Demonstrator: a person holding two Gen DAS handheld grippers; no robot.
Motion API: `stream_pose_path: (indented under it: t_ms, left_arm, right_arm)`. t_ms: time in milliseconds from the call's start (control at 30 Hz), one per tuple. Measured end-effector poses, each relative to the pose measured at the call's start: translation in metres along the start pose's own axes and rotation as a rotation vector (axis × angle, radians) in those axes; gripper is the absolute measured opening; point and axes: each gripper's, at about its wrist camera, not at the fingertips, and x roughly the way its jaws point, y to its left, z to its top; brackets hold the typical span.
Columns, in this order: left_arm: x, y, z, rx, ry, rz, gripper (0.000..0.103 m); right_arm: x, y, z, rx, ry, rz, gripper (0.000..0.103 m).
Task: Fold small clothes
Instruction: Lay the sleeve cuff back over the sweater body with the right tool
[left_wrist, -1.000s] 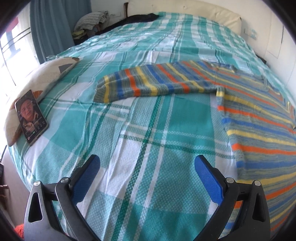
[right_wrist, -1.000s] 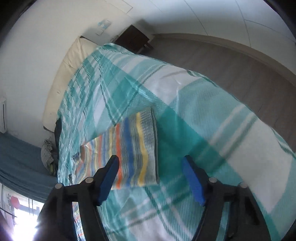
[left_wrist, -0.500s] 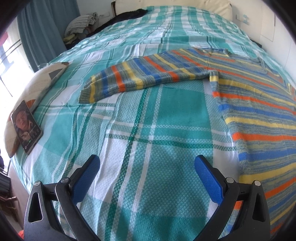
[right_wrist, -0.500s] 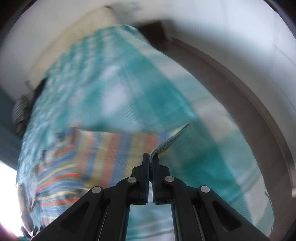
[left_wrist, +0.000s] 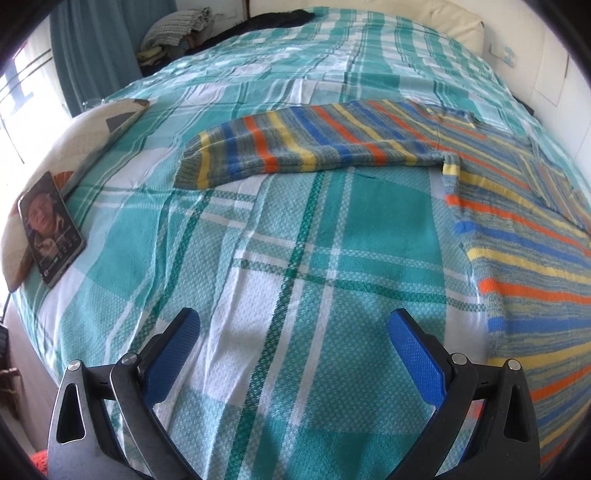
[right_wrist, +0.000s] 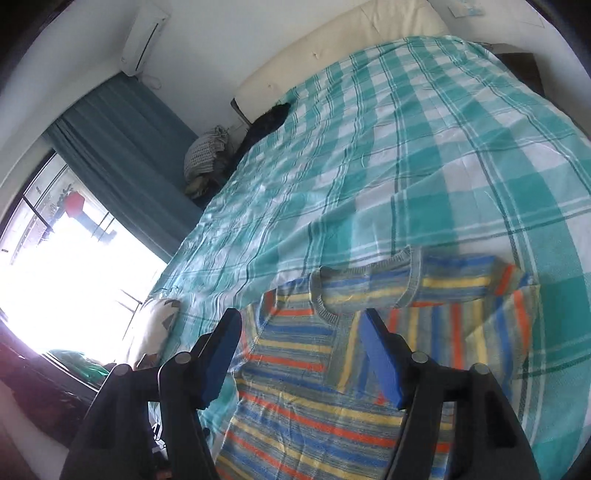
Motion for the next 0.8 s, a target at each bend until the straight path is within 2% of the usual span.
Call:
stream_pose_path:
  t_ms: [200,267,300,400,433,467,500,533,567,667,733,767,800]
  left_arm:
    - [0.004,-0.004,0.002,0.009,0.02,-0.025,0.102]
    - [0.006,-0.01,0.0,0.033,0.024,-0.019,0.102]
    - [0.007,-0.013,-0.001,0.047,0.024,-0.012,0.102]
    - [0.008,-0.017,-0.003,0.065,0.018,0.008,0.102]
    - [0.009,-0.016,-0.003,0.06,0.02,0.006,0.102]
    - [0.01,-0.015,-0.004,0.05,0.024,0.0,0.102]
    - [0.01,-0.013,-0.004,0.038,0.028,-0.005,0.103]
    - [0.011,-0.011,-0.004,0.03,0.031,-0.007,0.103]
    - [0.011,-0.01,-0.005,0.025,0.032,-0.008,0.103]
    - [0.012,-0.011,-0.005,0.033,0.034,-0.004,0.103]
    - [0.013,-0.012,-0.004,0.039,0.035,-0.001,0.103]
    - [0.014,-0.012,-0.004,0.039,0.036,0.0,0.103]
    - [0.014,-0.013,-0.004,0.037,0.036,0.002,0.103]
  right_arm:
    - [-0.035,-0.071,-0.013,0.086,0.02,-0.148,0.067]
    - [-0.038,-0.096,-0.024,0.149,0.046,-0.134,0.065]
    - [-0.034,-0.108,-0.032,0.194,0.074,-0.101,0.061]
    - [-0.01,-0.131,-0.055,0.304,0.133,-0.034,0.058]
    - [-0.001,-0.139,-0.063,0.33,0.143,-0.061,0.058]
    - [0.007,-0.146,-0.071,0.338,0.161,-0.134,0.057]
    - [0.014,-0.154,-0.078,0.33,0.187,-0.244,0.041]
    - [0.018,-0.16,-0.083,0.311,0.193,-0.326,0.029]
    - [0.016,-0.159,-0.084,0.297,0.177,-0.347,0.025]
    - [-0.007,-0.139,-0.083,0.25,0.094,-0.313,0.028]
    - [-0.016,-0.122,-0.087,0.218,0.096,-0.212,0.032]
    - [-0.016,-0.119,-0.09,0.207,0.115,-0.189,0.043]
    - [-0.015,-0.116,-0.096,0.196,0.143,-0.189,0.06]
